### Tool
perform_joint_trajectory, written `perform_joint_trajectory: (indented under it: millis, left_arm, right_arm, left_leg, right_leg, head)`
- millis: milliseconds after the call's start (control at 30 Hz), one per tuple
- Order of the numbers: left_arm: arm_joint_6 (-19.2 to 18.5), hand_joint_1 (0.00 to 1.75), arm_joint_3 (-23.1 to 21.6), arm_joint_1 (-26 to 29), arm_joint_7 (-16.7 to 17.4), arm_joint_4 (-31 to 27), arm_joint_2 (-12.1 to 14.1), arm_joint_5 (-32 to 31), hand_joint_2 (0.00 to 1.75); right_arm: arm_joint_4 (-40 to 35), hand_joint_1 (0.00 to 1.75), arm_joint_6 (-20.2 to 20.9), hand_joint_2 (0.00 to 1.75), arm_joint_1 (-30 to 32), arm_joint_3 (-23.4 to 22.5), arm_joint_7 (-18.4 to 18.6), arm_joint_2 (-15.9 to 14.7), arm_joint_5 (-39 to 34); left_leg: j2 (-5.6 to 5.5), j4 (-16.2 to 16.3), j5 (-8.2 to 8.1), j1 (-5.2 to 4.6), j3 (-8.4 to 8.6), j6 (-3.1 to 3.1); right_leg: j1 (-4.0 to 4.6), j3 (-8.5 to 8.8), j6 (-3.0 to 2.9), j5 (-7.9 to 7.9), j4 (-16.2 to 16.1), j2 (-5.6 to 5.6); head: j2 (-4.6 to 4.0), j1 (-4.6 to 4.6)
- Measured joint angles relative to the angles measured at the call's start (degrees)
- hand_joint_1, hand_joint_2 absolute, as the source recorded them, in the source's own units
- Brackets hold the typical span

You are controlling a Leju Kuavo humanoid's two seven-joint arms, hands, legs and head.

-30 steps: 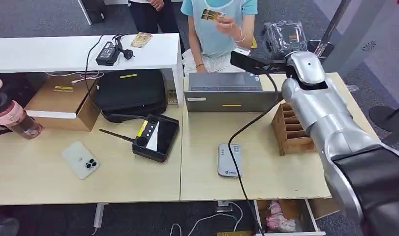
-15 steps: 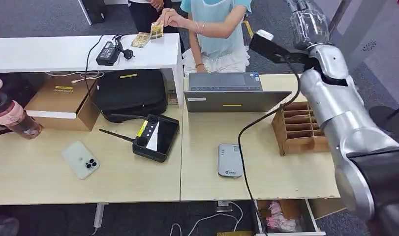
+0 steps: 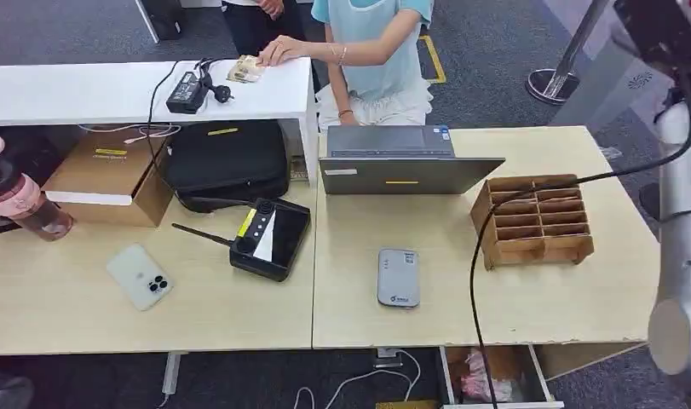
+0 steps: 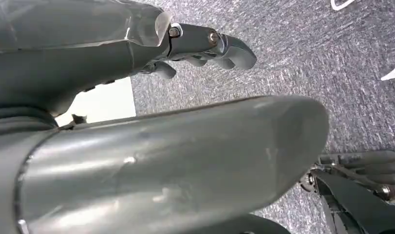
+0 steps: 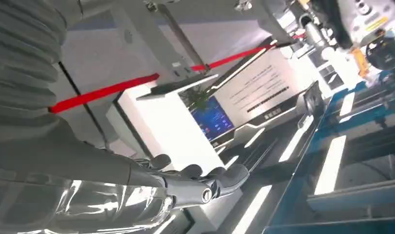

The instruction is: Pass the card to the sensor for recognition and then transmit it.

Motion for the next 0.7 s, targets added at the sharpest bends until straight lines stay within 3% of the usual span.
perform_joint_trajectory:
  millis: [267,400,500,700]
  left_arm:
    - [0.6,0.00,0.0,0.2,-0.5,0.0,0.0,0.7,0.00]
    - [0.9,0.00,0.1,0.4,-0.8,0.0,0.0,1.7,0.00]
    - [1.3,0.00,0.3,0.6,-0.7,0.0,0.0,2.3,0.00]
    - [1.9,0.00,1.4,0.7,-0.7,0.0,0.0,3.6,0.00]
  right_arm:
    - [-6.2,0.00,1.1,1.75,6.4,-2.1,-3.0,-12.7,-4.0]
    - [-13.3,0.00,2.4,1.75,17.5,-4.8,-1.6,-21.4,-8.2]
    - [-19.1,0.00,4.4,1.75,27.1,-8.2,-0.8,-26.0,-9.8]
    - [-31.7,0.00,9.3,1.75,44.6,-15.2,0.7,-31.6,-10.4]
  left_leg:
    - [-0.08,0.0,-0.04,0.00,-0.03,0.02]
    - [-0.35,0.0,-0.09,0.03,-0.13,0.08]
    - [-0.21,0.0,-0.17,0.01,-0.15,0.15]
    - [-0.21,0.0,-0.17,0.02,-0.16,0.15]
  right_leg:
    - [0.00,-0.01,0.01,-0.01,0.0,-0.09]
    - [0.03,0.10,0.09,-0.07,-0.1,-0.37]
    - [0.02,0.05,0.09,-0.07,-0.1,-0.27]
    - [0.03,0.03,0.09,-0.10,-0.1,-0.29]
  head:
    - [0.00,0.00]
    - [0.00,0.02]
    - [0.00,0.02]
    - [0.00,0.02]
